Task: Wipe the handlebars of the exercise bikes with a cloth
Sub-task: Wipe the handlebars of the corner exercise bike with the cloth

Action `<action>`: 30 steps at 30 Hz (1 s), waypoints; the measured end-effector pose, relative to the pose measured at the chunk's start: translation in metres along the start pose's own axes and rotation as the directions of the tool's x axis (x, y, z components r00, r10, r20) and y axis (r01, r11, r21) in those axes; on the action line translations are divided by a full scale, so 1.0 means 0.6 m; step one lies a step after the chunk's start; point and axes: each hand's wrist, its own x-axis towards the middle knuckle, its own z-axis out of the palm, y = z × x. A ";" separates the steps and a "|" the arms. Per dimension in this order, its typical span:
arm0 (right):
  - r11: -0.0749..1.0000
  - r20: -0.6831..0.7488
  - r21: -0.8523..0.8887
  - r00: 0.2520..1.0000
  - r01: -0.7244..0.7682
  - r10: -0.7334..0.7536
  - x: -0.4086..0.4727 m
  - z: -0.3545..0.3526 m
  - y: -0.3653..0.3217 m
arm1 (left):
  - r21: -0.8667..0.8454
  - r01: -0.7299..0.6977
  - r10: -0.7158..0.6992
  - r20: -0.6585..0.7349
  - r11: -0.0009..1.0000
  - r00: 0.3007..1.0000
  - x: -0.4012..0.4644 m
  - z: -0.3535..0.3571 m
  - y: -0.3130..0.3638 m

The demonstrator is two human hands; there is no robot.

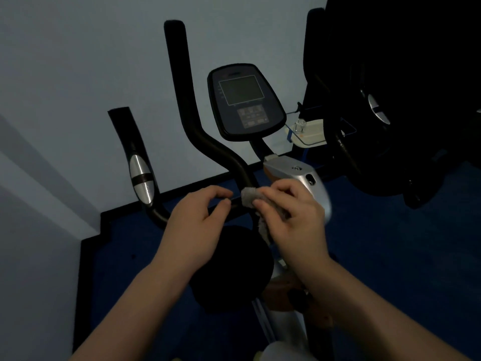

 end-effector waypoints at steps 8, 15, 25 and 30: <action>0.984 0.068 -0.105 0.988 0.142 -0.135 0.002 -0.001 -0.010 | -0.003 -0.031 0.031 0.004 1.000 1.000 -0.003 -0.008 0.005; 0.980 0.100 -0.109 0.983 0.165 -0.154 0.065 0.018 0.007 | -0.021 -0.089 0.086 -0.089 0.996 0.992 -0.010 -0.007 0.002; 0.935 0.189 -0.130 0.934 0.330 -0.303 0.183 0.075 -0.025 | 0.001 -0.113 0.111 -0.167 0.994 0.980 0.032 -0.055 -0.012; 0.930 0.173 -0.149 0.935 0.337 -0.311 0.149 0.063 -0.013 | -0.007 -0.125 0.122 -0.175 0.992 0.977 0.015 -0.052 -0.021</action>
